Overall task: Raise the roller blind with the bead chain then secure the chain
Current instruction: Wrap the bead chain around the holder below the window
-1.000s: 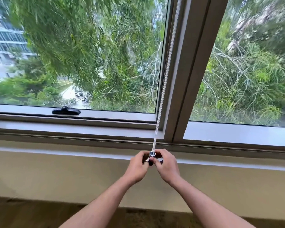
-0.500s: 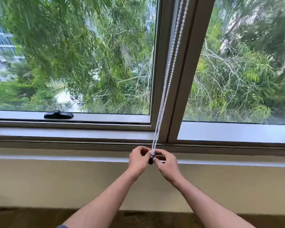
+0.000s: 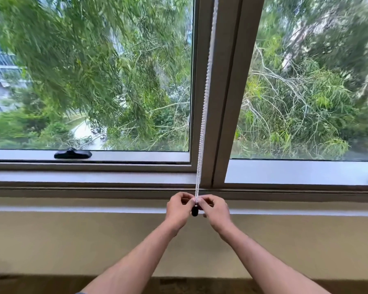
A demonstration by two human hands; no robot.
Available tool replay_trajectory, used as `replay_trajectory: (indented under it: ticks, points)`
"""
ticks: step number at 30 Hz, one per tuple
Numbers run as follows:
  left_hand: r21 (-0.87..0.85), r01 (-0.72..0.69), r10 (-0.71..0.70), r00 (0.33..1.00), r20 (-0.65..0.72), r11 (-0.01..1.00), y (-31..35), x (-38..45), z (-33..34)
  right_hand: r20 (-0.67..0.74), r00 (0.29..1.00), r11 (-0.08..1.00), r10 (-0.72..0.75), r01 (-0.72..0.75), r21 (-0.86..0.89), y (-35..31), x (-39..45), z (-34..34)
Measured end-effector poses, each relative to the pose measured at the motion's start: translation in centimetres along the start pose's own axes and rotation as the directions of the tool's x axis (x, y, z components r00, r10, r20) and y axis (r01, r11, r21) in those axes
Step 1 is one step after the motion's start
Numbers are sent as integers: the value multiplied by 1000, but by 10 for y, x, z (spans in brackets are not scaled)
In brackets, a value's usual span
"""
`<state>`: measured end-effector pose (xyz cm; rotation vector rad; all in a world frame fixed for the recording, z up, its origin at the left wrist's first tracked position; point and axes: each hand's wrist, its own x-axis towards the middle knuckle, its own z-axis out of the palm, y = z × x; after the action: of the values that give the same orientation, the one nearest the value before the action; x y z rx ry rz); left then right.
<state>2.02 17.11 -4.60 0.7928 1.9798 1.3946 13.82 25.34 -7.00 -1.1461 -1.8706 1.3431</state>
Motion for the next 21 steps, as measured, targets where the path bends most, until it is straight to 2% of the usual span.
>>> replay_trajectory:
  ticks: [21]
  points:
    - [-4, 20, -20, 998, -51, 1000, 1, -10, 11, 79, 997, 1000, -16, 16, 3, -4, -6, -14]
